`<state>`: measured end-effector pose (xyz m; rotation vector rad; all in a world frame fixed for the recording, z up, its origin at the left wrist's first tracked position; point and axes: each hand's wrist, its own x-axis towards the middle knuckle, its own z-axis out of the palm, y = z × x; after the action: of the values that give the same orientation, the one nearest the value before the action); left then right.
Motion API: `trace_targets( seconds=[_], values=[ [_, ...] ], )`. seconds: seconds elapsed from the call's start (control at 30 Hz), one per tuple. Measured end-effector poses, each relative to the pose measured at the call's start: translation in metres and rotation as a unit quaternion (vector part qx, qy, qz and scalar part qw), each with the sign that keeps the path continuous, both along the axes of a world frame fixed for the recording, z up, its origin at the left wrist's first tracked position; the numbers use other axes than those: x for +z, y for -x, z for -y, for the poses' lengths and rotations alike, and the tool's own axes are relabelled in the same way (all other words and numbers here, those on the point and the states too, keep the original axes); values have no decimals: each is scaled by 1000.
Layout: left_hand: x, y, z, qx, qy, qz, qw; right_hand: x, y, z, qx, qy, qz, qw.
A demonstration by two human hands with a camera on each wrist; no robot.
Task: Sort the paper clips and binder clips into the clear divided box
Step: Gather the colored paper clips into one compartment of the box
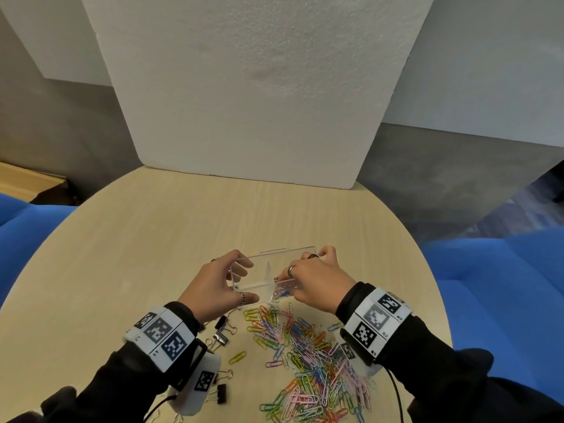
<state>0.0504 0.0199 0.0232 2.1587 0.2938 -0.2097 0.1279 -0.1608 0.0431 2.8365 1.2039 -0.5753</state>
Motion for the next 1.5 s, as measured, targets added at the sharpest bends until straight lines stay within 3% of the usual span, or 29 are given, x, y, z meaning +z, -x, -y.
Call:
trace_targets(
  seconds=[0.2,0.3,0.43,0.57,0.7,0.77,0.87,1.03,1.2,1.5],
  values=[
    [-3,1,-4,10,3,-1,1000,17,-10,16,17,-59,-9,998],
    [-3,0,-2,5,4,-3,1000,11,-8,14,59,-14,-19,998],
    [-3,-1,1,-4,0,-1,1000,3,-10,15,92,92,62,990],
    [-4,-3,1,3,3,0,1000,5,-14,18,95,46,102,989],
    [-4,-4,2,4,3,5,1000,-1,-11,15,99,77,121,985],
    [-5,-4,3,1,1,5,1000,-5,-12,13,73,54,63,994],
    [-4,-5,2,7,18,-1,1000,-2,-15,15,-1,-56,-34,998],
    [5,-13,-10,3,56,-21,998,20,-21,26,-19,-140,34,989],
    [21,-28,-20,-21,77,-32,996,43,-34,26,18,-43,87,995],
    [42,-47,-16,-55,27,-6,998,56,-48,5,23,63,-28,997]
  ],
)
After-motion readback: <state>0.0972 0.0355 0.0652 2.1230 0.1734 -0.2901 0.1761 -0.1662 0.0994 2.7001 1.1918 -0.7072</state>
